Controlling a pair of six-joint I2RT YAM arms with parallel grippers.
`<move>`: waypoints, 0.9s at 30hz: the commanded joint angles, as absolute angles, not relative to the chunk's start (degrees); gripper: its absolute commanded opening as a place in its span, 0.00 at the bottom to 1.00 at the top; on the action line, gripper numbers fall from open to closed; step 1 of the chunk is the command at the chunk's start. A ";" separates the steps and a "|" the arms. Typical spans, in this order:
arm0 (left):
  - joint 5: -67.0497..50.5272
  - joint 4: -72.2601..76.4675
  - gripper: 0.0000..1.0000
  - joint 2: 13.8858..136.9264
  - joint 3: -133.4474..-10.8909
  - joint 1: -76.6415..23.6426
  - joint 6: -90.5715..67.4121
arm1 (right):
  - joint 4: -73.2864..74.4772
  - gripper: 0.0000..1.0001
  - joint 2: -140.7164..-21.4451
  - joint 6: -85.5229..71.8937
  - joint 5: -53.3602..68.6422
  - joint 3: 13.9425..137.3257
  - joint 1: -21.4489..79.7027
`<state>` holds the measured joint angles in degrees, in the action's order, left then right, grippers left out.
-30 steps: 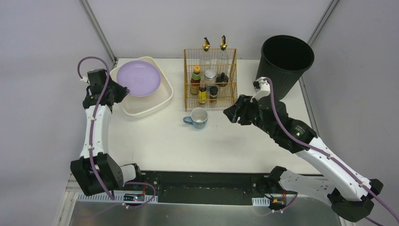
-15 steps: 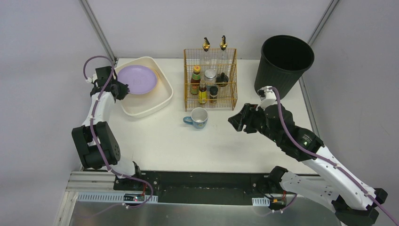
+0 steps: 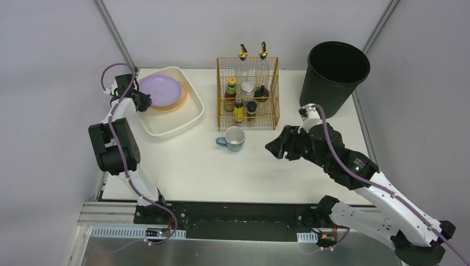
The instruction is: Clear the kitchen counter
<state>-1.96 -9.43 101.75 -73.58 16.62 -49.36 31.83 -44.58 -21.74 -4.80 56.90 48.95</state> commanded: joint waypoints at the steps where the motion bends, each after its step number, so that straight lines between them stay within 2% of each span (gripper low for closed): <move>1: -3.09 -5.54 0.00 103.69 -76.44 17.23 -51.58 | 30.71 0.60 -43.87 -22.73 -3.76 56.49 48.78; 14: -6.43 -3.82 0.00 110.27 -78.53 17.14 -54.18 | 30.32 0.60 -43.55 -24.68 -4.14 54.34 48.81; 16: -6.72 -3.85 0.10 110.91 -79.22 17.14 -54.24 | 30.33 0.60 -43.50 -24.89 -4.29 54.06 48.86; 20: -7.73 -4.76 0.39 111.90 -80.54 17.02 -54.02 | 30.48 0.61 -43.42 -25.20 -4.44 53.80 48.86; 23: -8.10 -6.62 0.53 112.41 -81.60 16.79 -53.22 | 30.50 0.61 -43.48 -25.39 -4.31 53.79 48.82; 27: -9.87 -8.95 0.64 111.79 -82.01 16.70 -51.64 | 30.19 0.61 -43.57 -25.49 -4.28 53.71 48.79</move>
<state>-7.42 -6.68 112.09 -79.70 16.60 -53.12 31.92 -44.29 -24.62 -4.47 53.87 48.95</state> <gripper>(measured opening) 0.609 0.603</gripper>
